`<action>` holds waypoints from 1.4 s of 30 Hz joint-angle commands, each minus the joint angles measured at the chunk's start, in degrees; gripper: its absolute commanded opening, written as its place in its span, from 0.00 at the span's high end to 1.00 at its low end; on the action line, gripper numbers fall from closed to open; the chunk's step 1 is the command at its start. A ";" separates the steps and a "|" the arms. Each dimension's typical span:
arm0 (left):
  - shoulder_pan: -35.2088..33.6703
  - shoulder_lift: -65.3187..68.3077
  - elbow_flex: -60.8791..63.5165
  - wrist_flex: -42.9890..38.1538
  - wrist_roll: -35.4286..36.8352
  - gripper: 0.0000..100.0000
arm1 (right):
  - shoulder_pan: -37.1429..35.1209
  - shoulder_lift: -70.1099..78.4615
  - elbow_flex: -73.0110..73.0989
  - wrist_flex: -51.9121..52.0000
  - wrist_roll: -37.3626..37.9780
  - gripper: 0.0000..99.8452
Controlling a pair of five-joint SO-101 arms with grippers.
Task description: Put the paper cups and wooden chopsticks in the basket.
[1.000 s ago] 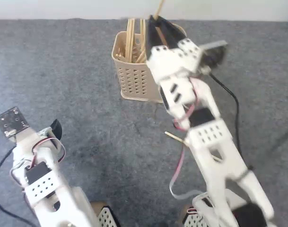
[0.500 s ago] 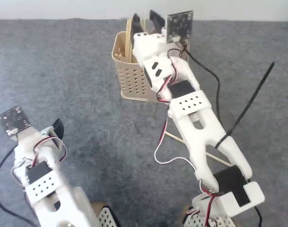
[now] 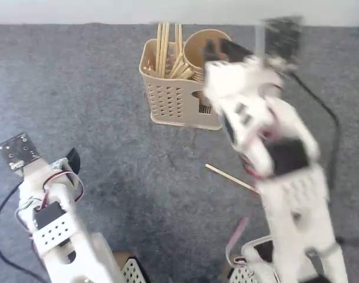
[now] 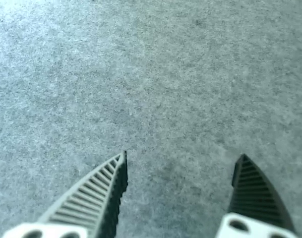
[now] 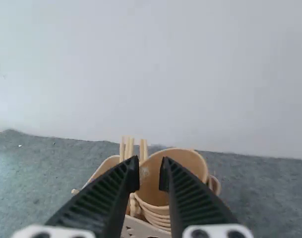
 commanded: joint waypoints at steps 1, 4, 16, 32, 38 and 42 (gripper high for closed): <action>2.02 -0.88 -2.24 3.08 -0.79 0.68 | 6.99 -14.64 -3.08 9.71 1.32 0.92; 4.22 -0.88 -2.68 4.92 -0.88 0.68 | 12.62 -21.32 -3.08 18.59 1.32 0.92; 27.43 -0.88 -18.95 28.40 -5.45 0.68 | 46.11 -31.87 18.81 40.57 12.92 0.92; 59.25 18.29 -41.36 39.74 -16.79 0.68 | 83.56 -32.48 72.18 -7.69 17.32 0.92; 68.66 31.12 -49.10 39.56 -26.46 0.68 | 89.54 -32.48 82.46 -20.79 22.15 0.92; 74.46 35.43 -49.36 35.78 -32.26 0.68 | 94.64 -32.22 83.34 -22.29 22.51 0.92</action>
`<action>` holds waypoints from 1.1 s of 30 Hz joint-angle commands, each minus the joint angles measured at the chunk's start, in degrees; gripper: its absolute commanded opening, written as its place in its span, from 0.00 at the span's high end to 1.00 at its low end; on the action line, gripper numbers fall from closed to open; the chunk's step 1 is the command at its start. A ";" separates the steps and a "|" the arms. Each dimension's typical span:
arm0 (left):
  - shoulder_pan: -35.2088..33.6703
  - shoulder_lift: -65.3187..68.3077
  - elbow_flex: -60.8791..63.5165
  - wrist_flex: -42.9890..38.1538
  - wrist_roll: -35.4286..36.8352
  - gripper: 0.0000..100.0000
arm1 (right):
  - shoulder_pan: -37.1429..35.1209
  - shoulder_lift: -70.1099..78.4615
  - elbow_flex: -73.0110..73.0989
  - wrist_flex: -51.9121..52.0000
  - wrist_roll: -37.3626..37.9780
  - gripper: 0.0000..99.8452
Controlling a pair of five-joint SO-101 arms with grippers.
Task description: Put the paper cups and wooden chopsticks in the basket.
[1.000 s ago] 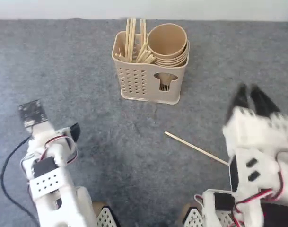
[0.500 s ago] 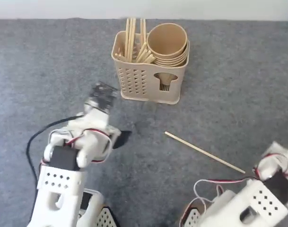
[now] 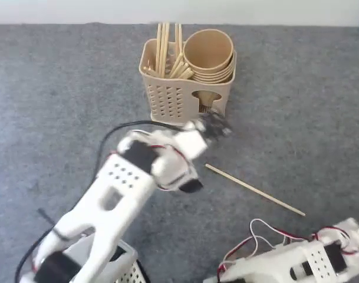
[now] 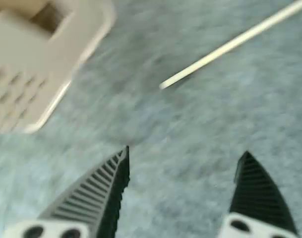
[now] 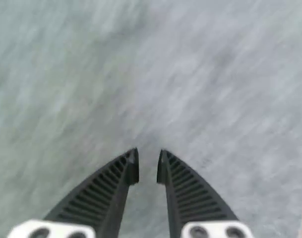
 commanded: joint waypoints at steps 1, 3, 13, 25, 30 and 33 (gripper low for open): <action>4.75 2.55 -2.86 -4.22 -6.33 0.68 | 5.58 -0.48 1.14 -2.68 1.32 0.92; 6.15 4.84 -2.33 -8.26 -8.26 0.68 | 6.81 -0.57 1.14 -3.03 1.32 0.92; 7.47 24.79 -7.25 -23.74 -13.36 0.68 | 7.96 -0.66 1.14 -3.12 3.78 0.92; 7.65 40.53 -21.23 -23.65 -13.54 0.68 | 7.96 -0.40 1.14 -2.68 4.04 0.92; 8.00 43.34 -22.81 -23.65 -13.54 0.68 | 7.96 -0.57 1.14 -2.77 4.04 0.92; 8.53 44.75 -22.81 -23.65 -13.63 0.70 | 7.96 -0.57 1.14 -2.77 4.04 0.92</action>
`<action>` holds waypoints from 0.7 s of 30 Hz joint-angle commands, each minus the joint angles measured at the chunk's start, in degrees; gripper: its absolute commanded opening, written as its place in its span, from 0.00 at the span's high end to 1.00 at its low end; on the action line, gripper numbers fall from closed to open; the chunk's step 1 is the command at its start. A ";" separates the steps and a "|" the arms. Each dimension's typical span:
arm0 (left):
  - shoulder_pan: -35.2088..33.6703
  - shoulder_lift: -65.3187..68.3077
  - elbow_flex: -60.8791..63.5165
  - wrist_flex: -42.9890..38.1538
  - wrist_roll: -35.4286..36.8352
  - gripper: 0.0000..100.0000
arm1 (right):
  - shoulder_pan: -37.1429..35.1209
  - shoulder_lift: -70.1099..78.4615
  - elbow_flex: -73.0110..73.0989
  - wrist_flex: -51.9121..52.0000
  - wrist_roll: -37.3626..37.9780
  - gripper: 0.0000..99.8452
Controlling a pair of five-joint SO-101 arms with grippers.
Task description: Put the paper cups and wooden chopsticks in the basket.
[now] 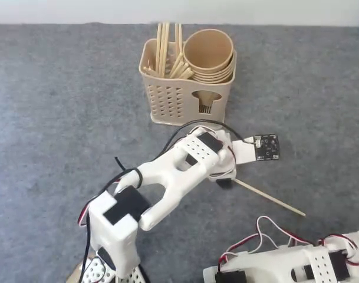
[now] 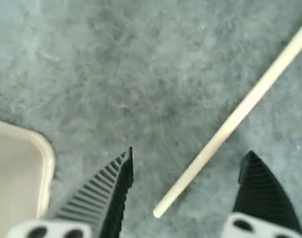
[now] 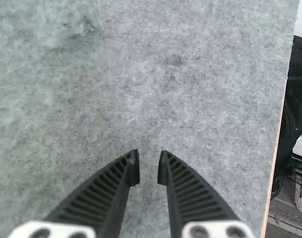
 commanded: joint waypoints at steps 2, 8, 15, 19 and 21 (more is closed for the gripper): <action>1.76 -0.09 -2.68 -0.44 -1.58 0.76 | 0.75 -1.10 1.05 -0.57 0.97 0.92; 5.19 0.26 -2.68 3.78 -5.54 0.97 | 0.75 -0.75 1.05 -0.48 1.05 0.92; 8.79 -0.70 -2.95 14.86 -5.63 0.98 | 0.75 -0.75 1.05 -0.48 1.05 0.92; 11.43 -5.10 -2.86 22.51 -5.63 0.98 | 0.75 -0.75 1.05 -0.48 1.05 0.92; 11.96 -8.35 -2.68 25.76 -5.54 0.98 | 0.75 -0.75 1.05 -0.48 1.05 0.92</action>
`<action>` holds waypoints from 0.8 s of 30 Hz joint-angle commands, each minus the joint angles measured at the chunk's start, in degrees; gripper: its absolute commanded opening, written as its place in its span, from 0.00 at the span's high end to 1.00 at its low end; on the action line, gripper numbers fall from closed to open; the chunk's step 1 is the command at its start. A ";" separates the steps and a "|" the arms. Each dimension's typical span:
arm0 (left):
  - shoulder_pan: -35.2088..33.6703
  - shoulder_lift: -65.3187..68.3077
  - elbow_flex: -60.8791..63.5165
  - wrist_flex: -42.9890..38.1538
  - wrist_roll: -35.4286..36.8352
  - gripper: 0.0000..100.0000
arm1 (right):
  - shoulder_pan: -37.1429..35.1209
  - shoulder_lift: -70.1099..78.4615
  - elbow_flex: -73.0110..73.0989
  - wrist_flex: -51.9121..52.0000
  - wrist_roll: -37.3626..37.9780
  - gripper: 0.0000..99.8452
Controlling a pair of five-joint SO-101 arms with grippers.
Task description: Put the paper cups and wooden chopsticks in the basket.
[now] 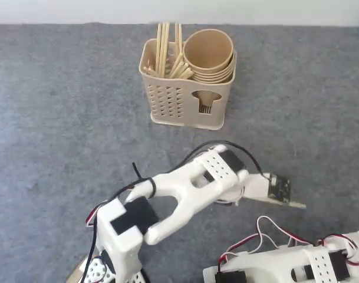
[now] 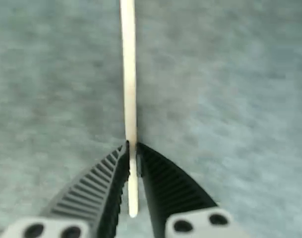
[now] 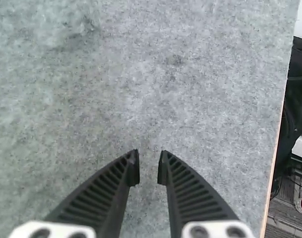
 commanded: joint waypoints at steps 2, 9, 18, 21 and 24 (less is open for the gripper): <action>1.76 -10.02 -1.10 7.38 -0.09 0.98 | 0.75 -0.66 1.05 -0.40 0.79 0.92; 1.58 -17.58 2.15 8.70 -0.09 0.98 | 0.75 -0.66 1.05 -0.40 0.79 0.92; 1.49 -18.29 7.69 -8.62 1.49 0.98 | 0.75 -0.84 1.05 1.01 0.79 0.92; 1.41 -18.29 10.24 -14.51 4.66 0.98 | 0.66 -0.84 1.05 1.19 0.79 0.92; 1.32 -16.44 10.86 -17.41 4.92 0.92 | 0.57 -0.84 1.05 1.19 0.79 0.92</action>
